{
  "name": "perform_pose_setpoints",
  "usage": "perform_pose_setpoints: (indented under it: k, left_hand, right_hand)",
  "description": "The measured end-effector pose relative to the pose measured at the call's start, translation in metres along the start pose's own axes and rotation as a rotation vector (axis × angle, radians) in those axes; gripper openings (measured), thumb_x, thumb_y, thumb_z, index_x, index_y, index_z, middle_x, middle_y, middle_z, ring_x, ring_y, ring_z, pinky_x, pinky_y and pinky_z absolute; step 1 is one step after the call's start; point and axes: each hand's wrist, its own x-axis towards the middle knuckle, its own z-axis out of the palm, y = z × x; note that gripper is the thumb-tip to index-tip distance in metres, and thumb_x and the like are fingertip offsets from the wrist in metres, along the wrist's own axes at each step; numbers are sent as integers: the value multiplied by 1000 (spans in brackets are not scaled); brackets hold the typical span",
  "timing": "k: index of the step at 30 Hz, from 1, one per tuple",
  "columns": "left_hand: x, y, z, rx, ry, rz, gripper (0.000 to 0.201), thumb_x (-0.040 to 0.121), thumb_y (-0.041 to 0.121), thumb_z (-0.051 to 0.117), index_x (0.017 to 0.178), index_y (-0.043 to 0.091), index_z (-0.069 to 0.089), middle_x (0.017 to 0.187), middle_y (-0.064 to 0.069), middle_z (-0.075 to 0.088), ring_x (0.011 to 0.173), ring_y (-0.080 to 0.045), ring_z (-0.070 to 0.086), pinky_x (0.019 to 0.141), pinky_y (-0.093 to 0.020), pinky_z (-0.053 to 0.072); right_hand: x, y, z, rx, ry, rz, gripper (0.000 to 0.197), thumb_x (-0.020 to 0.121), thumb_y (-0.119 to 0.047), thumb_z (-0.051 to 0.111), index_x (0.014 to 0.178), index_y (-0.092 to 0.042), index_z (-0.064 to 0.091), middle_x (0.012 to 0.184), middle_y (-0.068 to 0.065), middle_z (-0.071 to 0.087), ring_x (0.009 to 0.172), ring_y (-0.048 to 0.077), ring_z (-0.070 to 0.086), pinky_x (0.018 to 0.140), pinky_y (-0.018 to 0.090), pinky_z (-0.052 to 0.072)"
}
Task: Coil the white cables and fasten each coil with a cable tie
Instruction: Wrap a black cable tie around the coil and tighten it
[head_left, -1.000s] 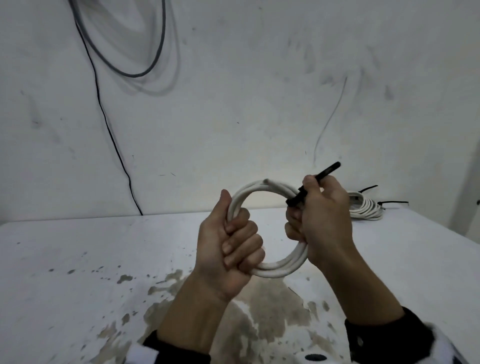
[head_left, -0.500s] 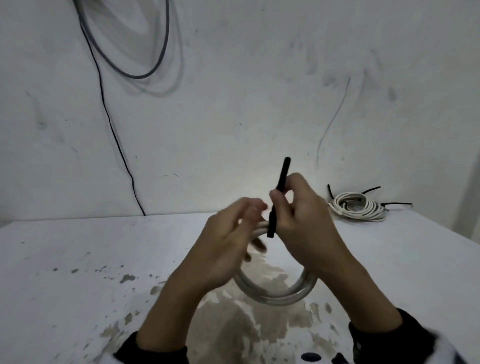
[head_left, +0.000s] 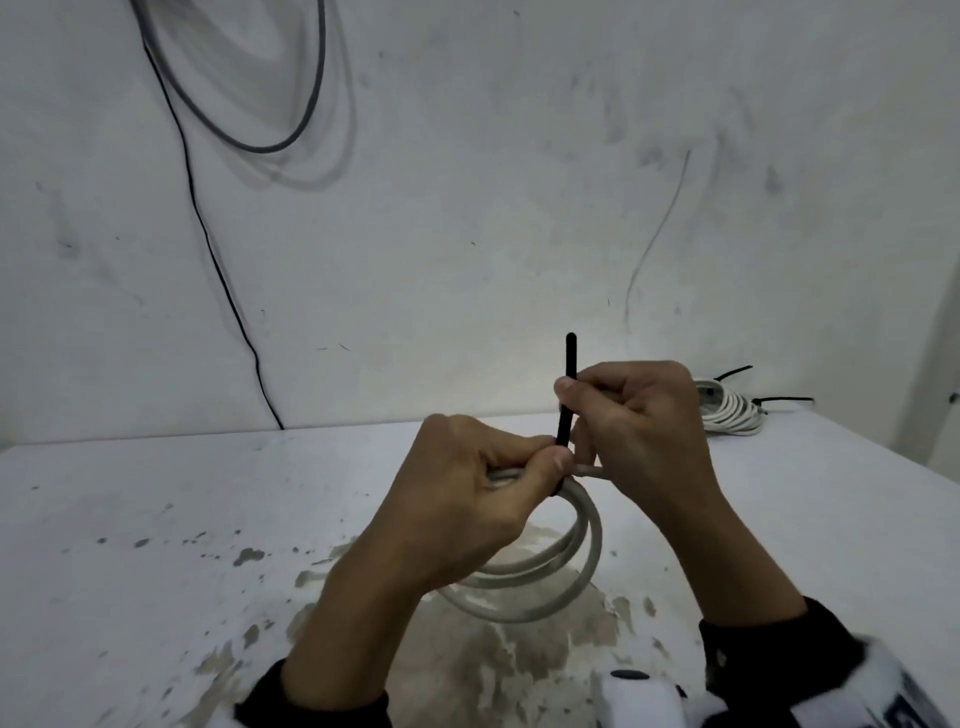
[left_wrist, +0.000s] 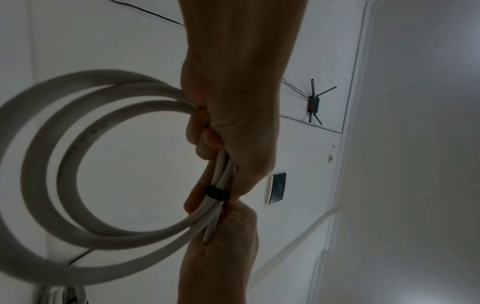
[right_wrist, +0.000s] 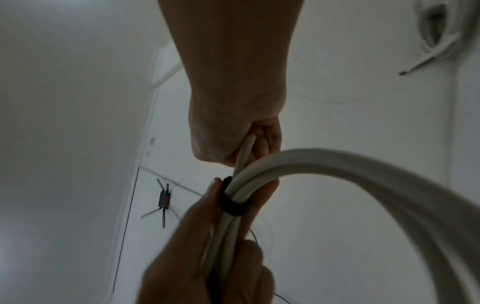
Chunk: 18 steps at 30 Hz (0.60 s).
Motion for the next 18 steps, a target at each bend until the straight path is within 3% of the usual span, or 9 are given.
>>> perform_pose_setpoints:
  k: [3,5,7,9,12,15,18]
  left_hand:
    - [-2,0,0,-2,-75,14,18,85,24,63,81,15,78,40,22,53,39,1,39,46,-9,28]
    - [-2,-2,-1,-28,-81,2,18,83,27,64,83,17,78,47,23,59,43,2,46,47,-12,33]
    - [-1,-4,-1,-108,-42,-72,13,85,23,66,87,17,78,50,17,64,42,1,51,45,-13,38]
    - [-1,-4,1,-200,-3,-167,17,87,19,62,87,13,78,37,14,53,29,-2,36,36,-13,31]
    - [1,1,2,-272,39,-256,19,88,18,59,86,9,75,29,14,45,26,-4,25,33,-12,26]
    - [3,1,0,-331,95,-321,22,87,22,60,82,8,76,28,11,40,30,-6,21,34,-13,23]
    - [2,-3,2,-400,176,-389,28,77,35,62,75,12,77,34,7,30,33,-9,19,36,-13,22]
  right_hand:
    - [-1,4,-1,94,-11,91,31,78,6,59,50,17,51,32,16,42,27,16,37,38,24,32]
    - [-2,6,1,90,-27,90,32,79,7,58,51,18,50,34,13,42,25,11,38,36,20,32]
    - [-3,9,5,75,-28,57,32,85,1,59,58,17,54,39,23,43,29,11,41,37,19,34]
    - [-3,13,9,32,-21,29,32,88,-6,59,62,12,56,47,27,47,39,13,40,41,24,34]
    - [-6,15,17,16,1,10,34,88,-13,59,64,10,52,48,18,44,44,11,34,43,21,29]
    - [-6,10,23,34,49,17,32,90,-17,58,67,4,53,47,19,47,41,13,36,43,25,30]
    - [-1,9,18,1,-83,170,39,95,-31,47,73,0,59,48,8,52,41,7,45,50,25,35]
